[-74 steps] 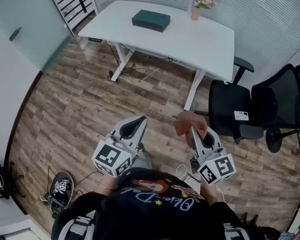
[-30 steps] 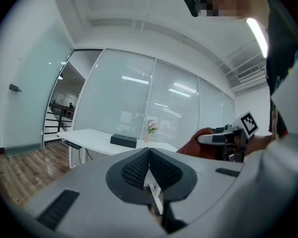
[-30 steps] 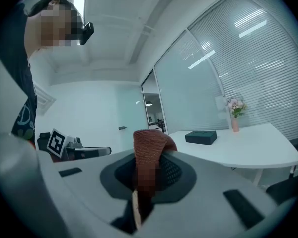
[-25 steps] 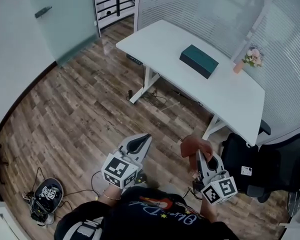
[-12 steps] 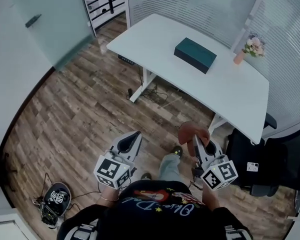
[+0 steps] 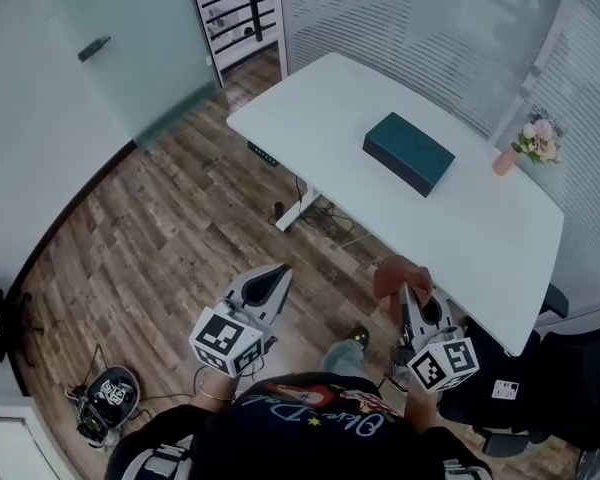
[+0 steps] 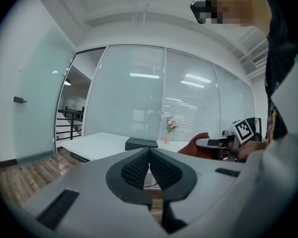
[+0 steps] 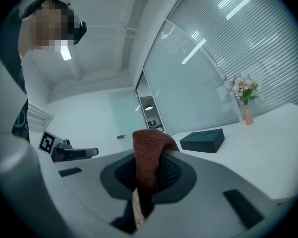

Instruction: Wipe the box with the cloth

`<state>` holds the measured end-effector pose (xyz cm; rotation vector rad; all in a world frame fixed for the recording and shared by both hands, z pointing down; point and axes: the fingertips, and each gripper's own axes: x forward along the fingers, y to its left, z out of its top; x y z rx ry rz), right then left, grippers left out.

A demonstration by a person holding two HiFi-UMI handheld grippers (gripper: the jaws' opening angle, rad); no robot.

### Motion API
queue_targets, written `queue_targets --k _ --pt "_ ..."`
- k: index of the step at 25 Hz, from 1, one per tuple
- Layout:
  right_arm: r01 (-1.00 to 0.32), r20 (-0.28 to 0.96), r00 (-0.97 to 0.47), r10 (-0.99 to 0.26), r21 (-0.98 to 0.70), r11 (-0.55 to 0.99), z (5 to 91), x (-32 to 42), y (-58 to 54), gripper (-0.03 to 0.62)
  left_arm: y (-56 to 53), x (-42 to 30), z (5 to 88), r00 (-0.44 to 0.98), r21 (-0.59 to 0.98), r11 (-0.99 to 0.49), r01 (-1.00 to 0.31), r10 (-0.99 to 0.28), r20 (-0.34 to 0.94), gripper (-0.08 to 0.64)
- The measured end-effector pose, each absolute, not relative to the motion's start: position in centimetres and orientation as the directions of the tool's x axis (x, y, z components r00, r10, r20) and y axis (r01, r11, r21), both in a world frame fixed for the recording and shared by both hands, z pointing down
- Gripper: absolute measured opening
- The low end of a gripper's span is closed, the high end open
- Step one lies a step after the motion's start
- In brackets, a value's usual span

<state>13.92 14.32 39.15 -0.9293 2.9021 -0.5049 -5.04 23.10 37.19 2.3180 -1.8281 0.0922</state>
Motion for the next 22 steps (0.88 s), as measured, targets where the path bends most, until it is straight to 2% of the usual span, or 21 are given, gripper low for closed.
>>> queue_targets --k 9,22 --pt "-0.494 0.021 -0.854 -0.519 -0.347 0.798 38.7 14.2 5.9 0.037 15.1 -3.5 36.7 0.204 0.093 -0.189 -0.978 -0.960 0.193 0.003" --pt "-0.557 0.034 -0.813 -0.582 -0.342 0.757 38.8 19.5 -4.8 0.037 4.4 0.5 35.8 0.242 0.088 -0.230 -0.969 -0.955 0.169 0.003"
